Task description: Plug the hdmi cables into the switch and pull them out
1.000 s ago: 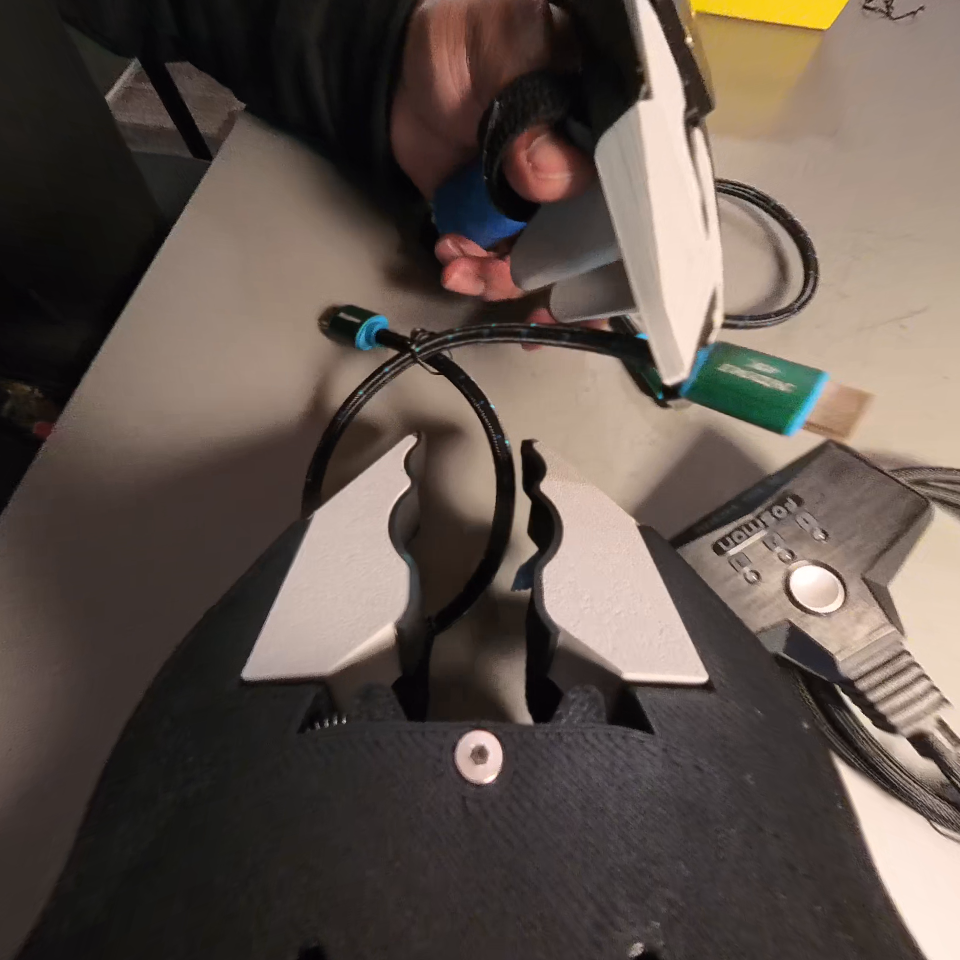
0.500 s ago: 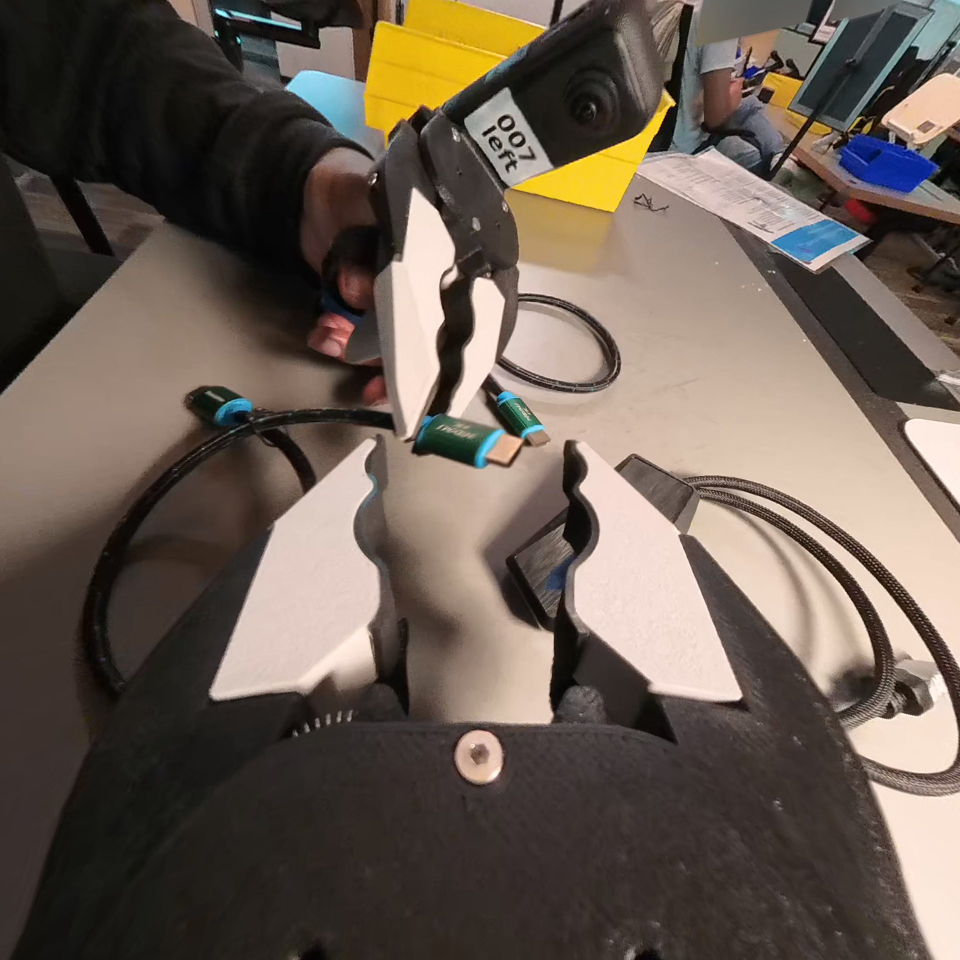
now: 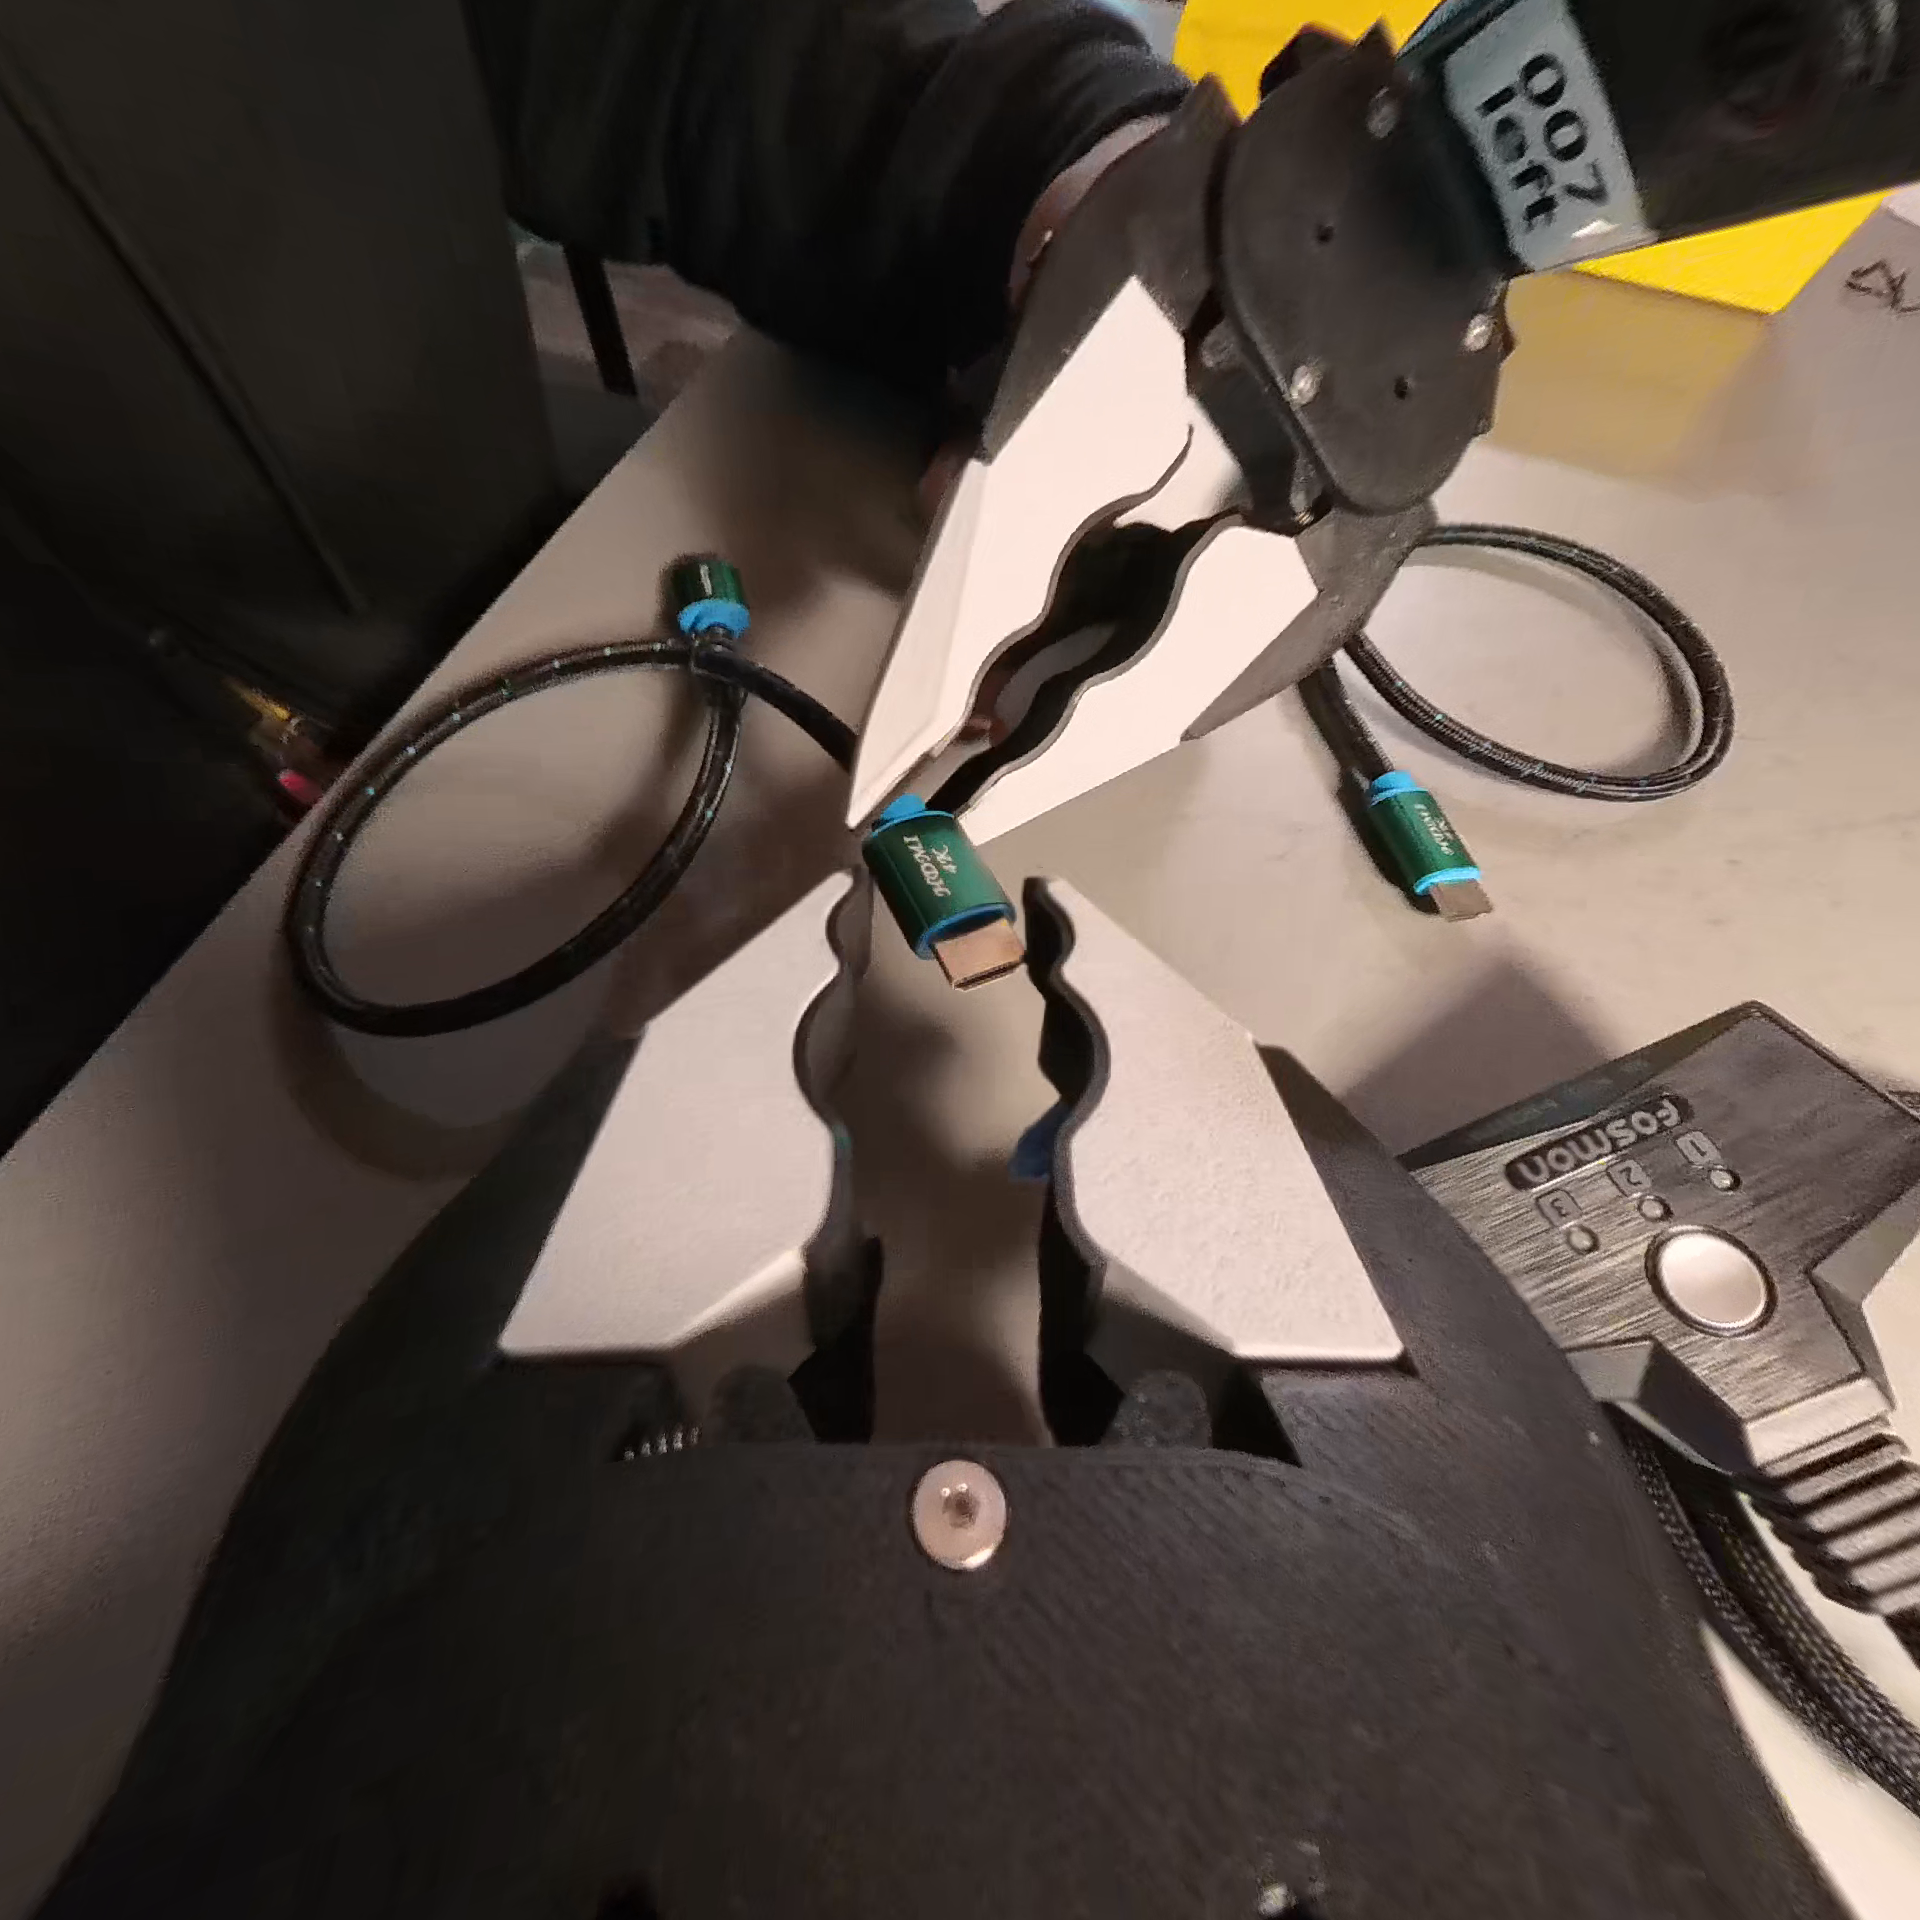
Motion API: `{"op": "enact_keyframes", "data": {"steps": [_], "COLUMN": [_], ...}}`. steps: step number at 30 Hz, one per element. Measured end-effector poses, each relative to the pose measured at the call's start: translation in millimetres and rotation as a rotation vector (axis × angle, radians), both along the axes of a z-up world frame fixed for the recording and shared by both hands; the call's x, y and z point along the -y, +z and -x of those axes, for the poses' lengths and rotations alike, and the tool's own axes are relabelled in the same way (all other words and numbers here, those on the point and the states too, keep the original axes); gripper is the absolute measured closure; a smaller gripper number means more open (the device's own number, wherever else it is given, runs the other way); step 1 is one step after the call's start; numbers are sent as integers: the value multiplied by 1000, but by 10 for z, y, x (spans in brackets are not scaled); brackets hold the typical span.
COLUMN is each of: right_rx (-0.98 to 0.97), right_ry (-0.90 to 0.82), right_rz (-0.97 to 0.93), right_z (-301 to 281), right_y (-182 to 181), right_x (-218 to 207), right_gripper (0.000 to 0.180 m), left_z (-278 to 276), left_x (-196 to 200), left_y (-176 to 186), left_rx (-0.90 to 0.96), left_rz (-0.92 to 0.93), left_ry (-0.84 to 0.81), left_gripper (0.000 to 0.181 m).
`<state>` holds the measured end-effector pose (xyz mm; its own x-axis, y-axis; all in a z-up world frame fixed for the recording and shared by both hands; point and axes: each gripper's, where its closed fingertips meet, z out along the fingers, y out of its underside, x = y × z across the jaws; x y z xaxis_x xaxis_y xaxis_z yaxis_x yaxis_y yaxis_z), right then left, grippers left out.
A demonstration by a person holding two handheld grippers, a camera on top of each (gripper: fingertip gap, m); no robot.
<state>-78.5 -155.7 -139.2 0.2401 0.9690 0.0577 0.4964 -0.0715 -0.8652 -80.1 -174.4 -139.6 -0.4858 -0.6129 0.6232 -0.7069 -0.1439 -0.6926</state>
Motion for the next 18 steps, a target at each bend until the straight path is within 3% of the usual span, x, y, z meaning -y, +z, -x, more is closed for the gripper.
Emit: {"op": "enact_keyframes", "data": {"steps": [6,10,18], "right_rx": [1,0,44], "right_ry": [-71,-105,-81], "right_rz": [-139,-279,-399], "right_z": [-135,-152,-90], "right_y": [75,164,156], "right_x": [-188,-290,-289], "right_gripper": [155,157,158], "left_z": [-125,-206,-219], "left_x": [-184,-342,-309], "left_y": [50,132,192], "left_rx": [-11,-29,-68], "left_rz": [73,193,321], "left_ry": [127,222,232], "left_gripper": [169,157,160]}}
